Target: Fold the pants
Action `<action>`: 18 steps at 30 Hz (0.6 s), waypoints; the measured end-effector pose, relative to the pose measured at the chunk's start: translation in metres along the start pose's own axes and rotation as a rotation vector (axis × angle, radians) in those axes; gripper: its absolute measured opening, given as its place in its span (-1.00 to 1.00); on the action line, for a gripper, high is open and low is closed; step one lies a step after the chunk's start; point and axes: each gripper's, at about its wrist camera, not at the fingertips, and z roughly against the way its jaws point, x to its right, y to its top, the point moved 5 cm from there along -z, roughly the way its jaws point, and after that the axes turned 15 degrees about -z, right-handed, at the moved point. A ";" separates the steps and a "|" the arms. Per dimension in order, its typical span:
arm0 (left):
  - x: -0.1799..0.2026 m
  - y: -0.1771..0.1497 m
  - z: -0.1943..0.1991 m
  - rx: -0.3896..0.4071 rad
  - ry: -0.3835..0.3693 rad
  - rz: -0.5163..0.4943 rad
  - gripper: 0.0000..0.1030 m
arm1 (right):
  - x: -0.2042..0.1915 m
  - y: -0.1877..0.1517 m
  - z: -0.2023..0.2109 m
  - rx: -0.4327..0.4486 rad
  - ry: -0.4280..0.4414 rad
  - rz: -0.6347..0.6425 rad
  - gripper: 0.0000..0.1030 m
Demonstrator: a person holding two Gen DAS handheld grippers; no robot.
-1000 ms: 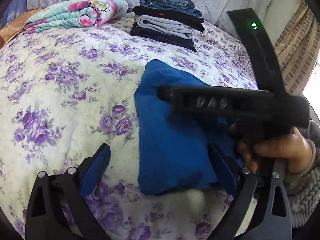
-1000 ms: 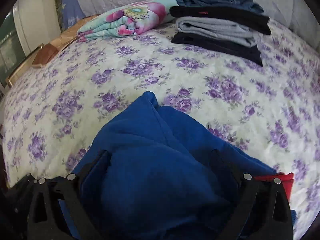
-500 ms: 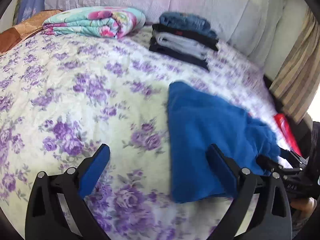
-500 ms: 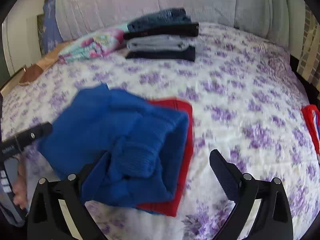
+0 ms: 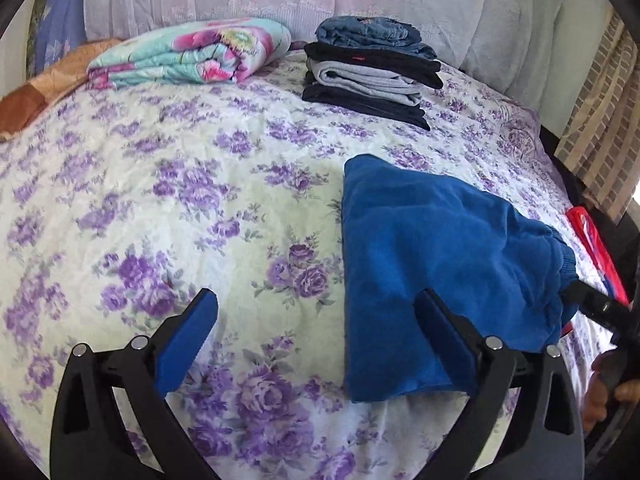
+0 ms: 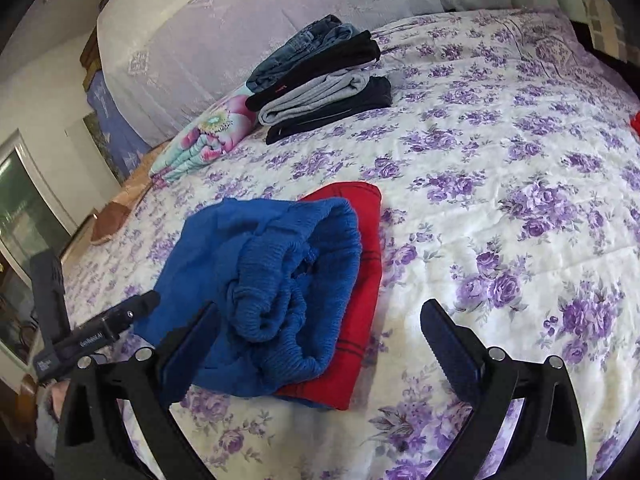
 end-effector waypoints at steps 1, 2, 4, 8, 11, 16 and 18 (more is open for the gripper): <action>0.002 0.002 0.002 0.004 0.003 -0.010 0.89 | 0.003 0.003 0.001 -0.014 0.034 -0.043 0.93; 0.004 0.003 0.004 0.008 -0.001 -0.018 0.89 | 0.006 0.005 0.001 -0.028 0.066 -0.082 0.93; 0.008 0.005 0.005 0.012 -0.016 -0.027 0.89 | 0.012 0.007 -0.001 -0.054 0.111 -0.151 0.93; 0.016 0.008 0.006 0.018 -0.019 -0.055 0.89 | 0.013 0.008 -0.002 -0.059 0.109 -0.165 0.93; 0.018 0.010 0.004 0.016 -0.022 -0.060 0.89 | 0.010 0.008 -0.006 -0.069 0.110 -0.154 0.93; 0.018 0.009 -0.004 -0.002 -0.046 -0.049 0.89 | 0.007 0.006 -0.019 -0.096 0.085 -0.136 0.93; 0.016 0.009 -0.008 -0.010 -0.067 -0.032 0.90 | 0.008 0.006 -0.021 -0.094 0.076 -0.136 0.93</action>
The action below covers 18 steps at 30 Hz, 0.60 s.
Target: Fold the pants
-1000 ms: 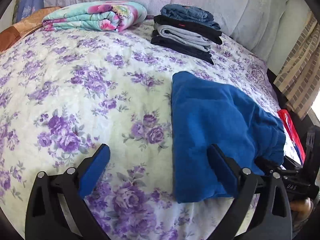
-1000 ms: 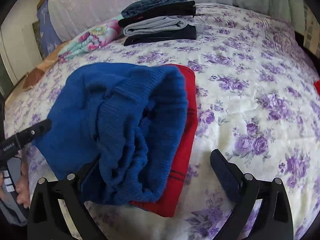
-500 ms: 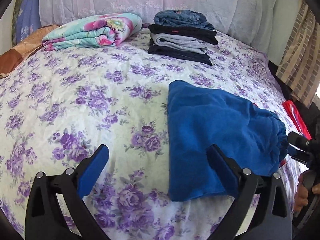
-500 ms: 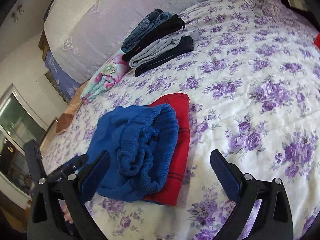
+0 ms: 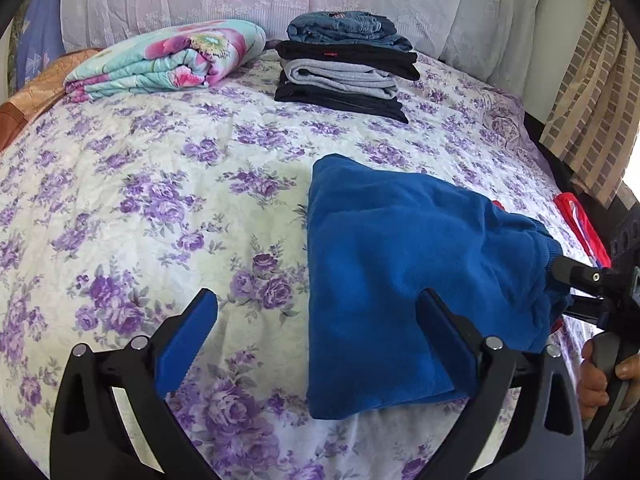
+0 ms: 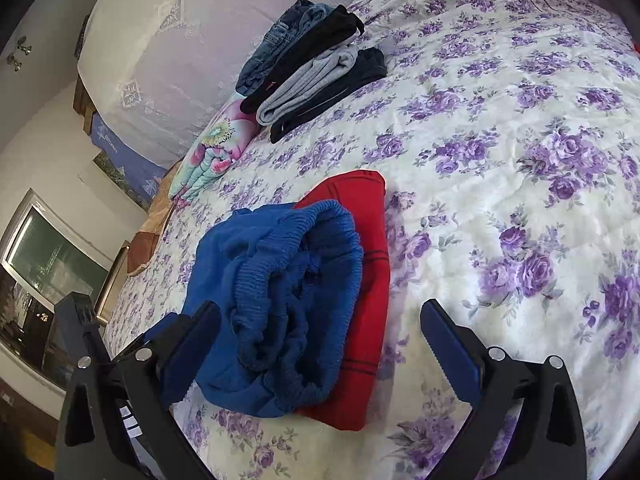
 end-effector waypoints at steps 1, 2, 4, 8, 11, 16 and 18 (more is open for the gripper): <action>-0.001 -0.001 -0.002 -0.002 -0.010 0.008 0.90 | 0.000 0.001 0.002 0.008 0.004 -0.002 0.93; -0.002 -0.002 -0.003 -0.003 -0.019 0.016 0.90 | -0.001 0.002 0.004 0.022 0.008 -0.003 0.93; -0.004 -0.004 -0.007 -0.007 -0.039 0.028 0.91 | -0.007 0.005 0.010 0.054 0.015 0.013 0.93; -0.010 -0.012 -0.014 -0.011 -0.083 0.071 0.92 | -0.009 0.002 0.008 0.039 -0.045 0.073 0.93; -0.012 -0.014 -0.017 -0.020 -0.109 0.088 0.92 | 0.007 -0.011 0.000 0.019 -0.120 0.099 0.93; -0.010 -0.015 -0.017 -0.027 -0.102 0.072 0.92 | 0.010 -0.014 0.003 0.034 -0.114 0.128 0.93; -0.012 -0.017 -0.011 -0.024 -0.100 0.069 0.92 | 0.007 -0.014 0.010 0.051 -0.106 0.123 0.93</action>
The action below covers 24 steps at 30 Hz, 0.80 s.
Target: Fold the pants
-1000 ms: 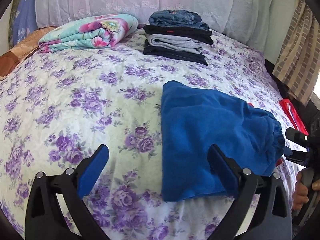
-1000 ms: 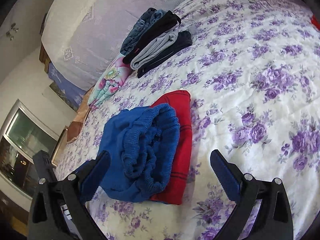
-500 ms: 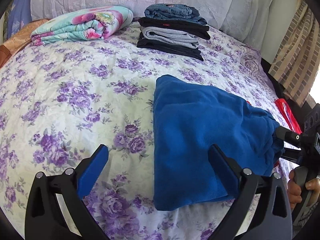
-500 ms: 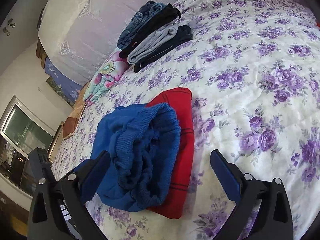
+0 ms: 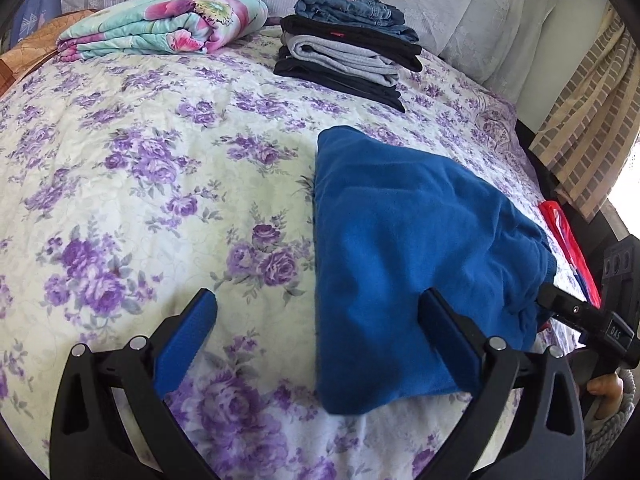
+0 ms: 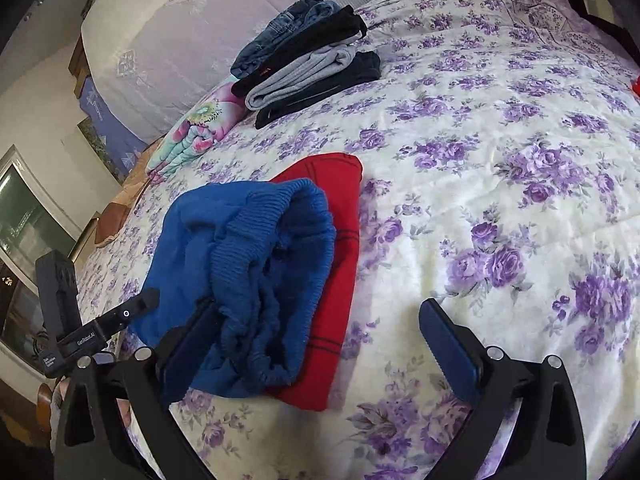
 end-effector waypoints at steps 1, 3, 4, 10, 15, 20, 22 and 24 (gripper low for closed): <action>-0.001 -0.002 0.005 0.009 0.007 -0.001 0.92 | -0.002 0.002 0.007 0.018 0.019 -0.010 0.93; -0.003 -0.006 0.013 0.021 0.021 -0.007 0.92 | -0.007 0.009 0.024 0.067 0.104 -0.030 0.93; -0.005 -0.009 0.015 0.024 0.021 -0.009 0.92 | -0.010 0.014 0.029 0.079 0.148 -0.043 0.93; -0.001 -0.008 0.030 0.078 0.025 -0.020 0.91 | -0.022 0.035 0.014 -0.060 0.399 -0.182 0.68; 0.031 0.016 0.049 0.145 -0.065 -0.080 0.91 | -0.019 0.038 -0.009 -0.217 0.519 -0.322 0.61; 0.097 0.031 0.021 0.094 -0.144 -0.274 0.91 | -0.025 0.047 -0.030 -0.289 0.518 -0.353 0.71; 0.120 0.026 0.000 0.053 -0.140 -0.331 0.91 | -0.025 0.049 -0.041 -0.320 0.500 -0.370 0.72; 0.131 0.018 -0.008 0.059 -0.071 -0.390 0.91 | -0.021 0.057 -0.039 -0.264 0.496 -0.372 0.69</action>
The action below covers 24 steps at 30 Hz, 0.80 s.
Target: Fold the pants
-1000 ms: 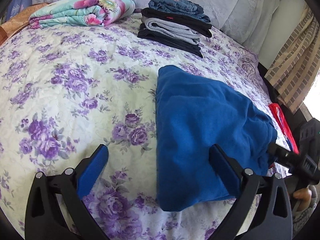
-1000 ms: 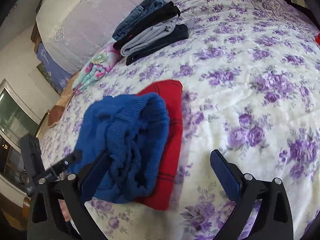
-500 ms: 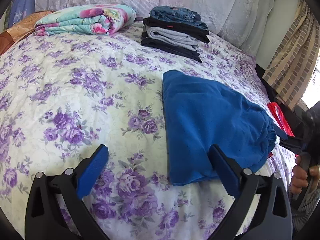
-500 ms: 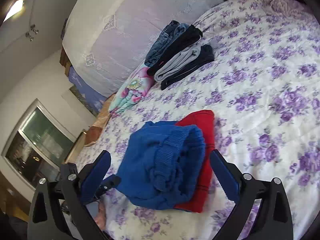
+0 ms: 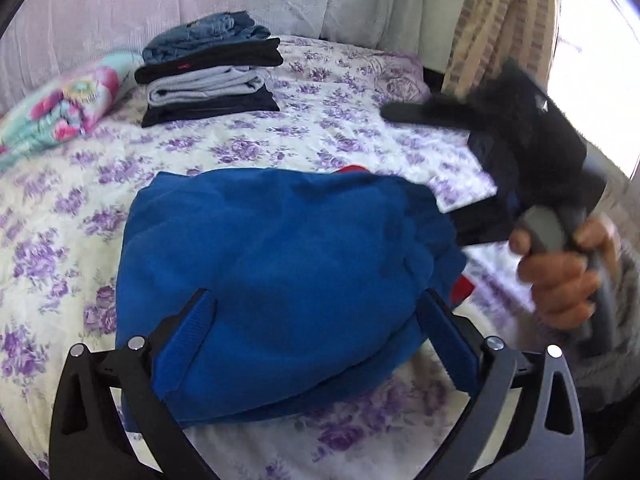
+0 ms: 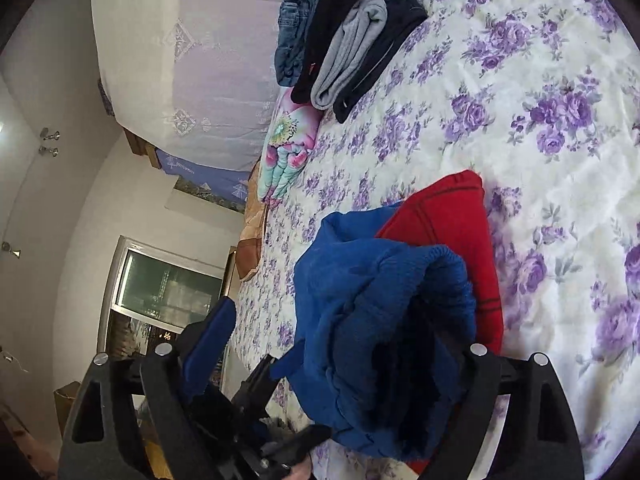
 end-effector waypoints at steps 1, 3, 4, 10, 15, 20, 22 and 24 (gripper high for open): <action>0.005 -0.003 -0.002 -0.010 0.023 -0.040 0.91 | 0.001 0.006 0.006 0.049 0.006 -0.002 0.67; 0.011 -0.004 -0.001 -0.008 0.036 -0.072 0.91 | 0.002 0.016 0.013 0.083 0.050 -0.028 0.63; 0.010 -0.003 -0.001 -0.007 0.035 -0.069 0.91 | 0.001 0.017 0.012 0.076 0.051 -0.024 0.63; -0.008 -0.002 0.015 0.034 -0.009 0.006 0.91 | -0.021 -0.008 0.022 0.098 -0.114 0.189 0.64; -0.059 -0.012 0.048 0.079 0.042 0.170 0.91 | -0.052 -0.012 0.053 0.257 -0.196 0.336 0.66; -0.114 -0.037 0.032 -0.043 0.117 0.371 0.91 | -0.060 -0.030 0.022 0.393 -0.458 0.539 0.68; -0.121 -0.051 0.019 -0.087 0.065 0.430 0.91 | -0.037 -0.032 0.009 0.368 -0.537 0.542 0.76; -0.123 -0.060 0.008 -0.105 0.049 0.451 0.92 | -0.006 -0.028 -0.006 0.331 -0.631 0.511 0.82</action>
